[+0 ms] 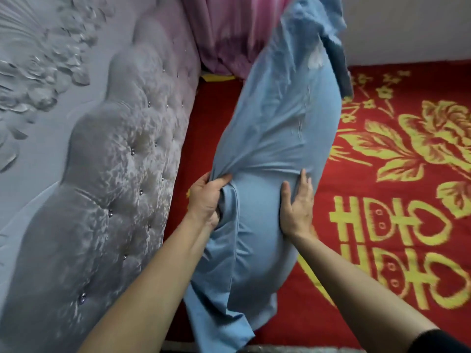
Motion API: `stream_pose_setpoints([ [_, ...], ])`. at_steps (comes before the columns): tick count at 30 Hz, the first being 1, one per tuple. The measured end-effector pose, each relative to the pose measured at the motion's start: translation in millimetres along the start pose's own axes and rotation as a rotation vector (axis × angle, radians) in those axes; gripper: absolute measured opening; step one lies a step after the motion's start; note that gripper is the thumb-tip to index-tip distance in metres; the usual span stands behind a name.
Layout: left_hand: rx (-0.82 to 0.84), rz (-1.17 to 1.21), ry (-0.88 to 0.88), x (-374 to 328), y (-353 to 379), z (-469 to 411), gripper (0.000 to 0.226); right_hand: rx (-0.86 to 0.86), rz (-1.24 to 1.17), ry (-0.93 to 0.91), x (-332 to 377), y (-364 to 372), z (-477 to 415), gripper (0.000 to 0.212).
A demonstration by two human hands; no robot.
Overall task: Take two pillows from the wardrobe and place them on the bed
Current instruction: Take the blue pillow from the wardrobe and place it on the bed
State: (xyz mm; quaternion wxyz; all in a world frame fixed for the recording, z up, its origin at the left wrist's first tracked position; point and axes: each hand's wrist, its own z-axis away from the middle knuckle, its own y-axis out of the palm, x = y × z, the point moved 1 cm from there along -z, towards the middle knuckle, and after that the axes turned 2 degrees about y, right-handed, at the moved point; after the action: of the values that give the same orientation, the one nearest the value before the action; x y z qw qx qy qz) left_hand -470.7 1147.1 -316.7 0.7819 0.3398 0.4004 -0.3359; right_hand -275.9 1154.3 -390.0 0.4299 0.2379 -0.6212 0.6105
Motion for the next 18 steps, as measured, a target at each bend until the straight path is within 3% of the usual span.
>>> stream_pose_setpoints([
  [2,0.004,0.014,-0.072,13,-12,-29,0.034,-0.054,0.013,-0.045,-9,17,-15,0.073],
  [4,-0.011,-0.067,-0.099,39,-28,-63,0.037,0.014,0.136,-0.103,-36,46,-30,0.076],
  [8,-0.010,-0.531,-0.116,114,-72,-122,0.063,0.483,0.607,-0.046,-141,104,-35,0.072],
  [10,0.020,-0.721,-0.159,153,-95,-141,0.079,0.593,0.804,-0.189,-185,127,-25,0.071],
  [12,0.027,-0.941,-0.142,188,-114,-155,0.082,0.597,0.850,-0.321,-203,145,-21,0.072],
  [15,-0.044,-1.193,-0.186,221,-134,-171,0.085,0.630,0.813,-0.296,-212,156,-34,0.071],
  [18,-0.081,-0.994,-0.250,243,-144,-180,0.101,0.499,0.759,-0.405,-211,135,-47,0.067],
])
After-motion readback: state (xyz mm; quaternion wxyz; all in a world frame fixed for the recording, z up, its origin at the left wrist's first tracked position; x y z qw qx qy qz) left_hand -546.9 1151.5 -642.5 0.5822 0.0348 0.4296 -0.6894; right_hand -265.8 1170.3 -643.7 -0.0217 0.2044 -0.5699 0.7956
